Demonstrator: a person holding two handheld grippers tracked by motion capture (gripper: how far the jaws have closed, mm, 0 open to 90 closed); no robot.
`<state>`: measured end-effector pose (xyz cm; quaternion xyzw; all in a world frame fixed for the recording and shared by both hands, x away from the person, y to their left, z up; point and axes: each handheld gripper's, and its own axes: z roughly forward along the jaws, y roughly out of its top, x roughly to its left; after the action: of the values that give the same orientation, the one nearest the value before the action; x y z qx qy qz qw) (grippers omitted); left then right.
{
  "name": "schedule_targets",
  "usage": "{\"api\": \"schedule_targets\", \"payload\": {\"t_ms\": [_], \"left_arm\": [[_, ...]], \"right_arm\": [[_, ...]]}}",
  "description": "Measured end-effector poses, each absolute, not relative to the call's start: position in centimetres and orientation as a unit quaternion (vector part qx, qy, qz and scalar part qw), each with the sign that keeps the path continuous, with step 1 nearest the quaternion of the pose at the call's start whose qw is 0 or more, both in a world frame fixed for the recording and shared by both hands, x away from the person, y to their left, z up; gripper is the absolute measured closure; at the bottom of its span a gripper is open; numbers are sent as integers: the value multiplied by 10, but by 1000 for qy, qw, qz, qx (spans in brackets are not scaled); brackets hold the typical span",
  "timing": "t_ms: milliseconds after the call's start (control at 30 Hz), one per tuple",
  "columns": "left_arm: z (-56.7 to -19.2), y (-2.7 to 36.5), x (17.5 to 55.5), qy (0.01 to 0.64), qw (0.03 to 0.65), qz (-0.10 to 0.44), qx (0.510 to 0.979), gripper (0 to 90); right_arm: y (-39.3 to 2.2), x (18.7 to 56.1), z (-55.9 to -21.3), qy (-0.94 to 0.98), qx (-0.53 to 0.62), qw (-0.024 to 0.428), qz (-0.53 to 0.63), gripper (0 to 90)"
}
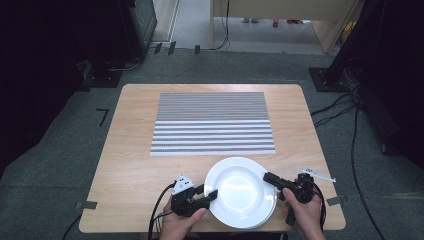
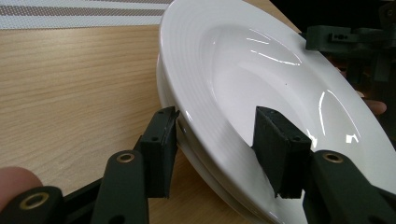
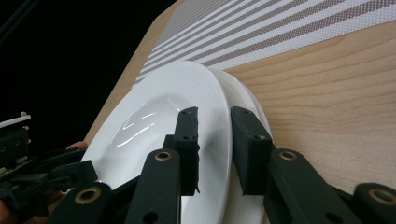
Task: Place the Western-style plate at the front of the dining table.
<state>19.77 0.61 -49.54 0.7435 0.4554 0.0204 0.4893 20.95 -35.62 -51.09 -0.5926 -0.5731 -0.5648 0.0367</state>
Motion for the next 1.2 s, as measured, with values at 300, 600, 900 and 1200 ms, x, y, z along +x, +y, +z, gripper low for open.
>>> {"api": "schedule_targets", "payload": {"t_ms": [300, 600, 900, 1200], "left_arm": [[-494, 5, 194, 453, 488, 37, 745, 545], [-494, 5, 194, 456, 491, 38, 742, 567], [-493, 4, 191, 458, 493, 54, 738, 584], [-490, 9, 193, 464, 508, 47, 725, 637]], "right_arm": [[-355, 208, -509, -571, -583, 54, -575, 751], [-349, 206, -505, -581, -577, 22, -574, 770], [-345, 203, -501, -580, -572, 6, -580, 770], [-338, 198, -495, -561, -574, -6, -596, 786]]}}
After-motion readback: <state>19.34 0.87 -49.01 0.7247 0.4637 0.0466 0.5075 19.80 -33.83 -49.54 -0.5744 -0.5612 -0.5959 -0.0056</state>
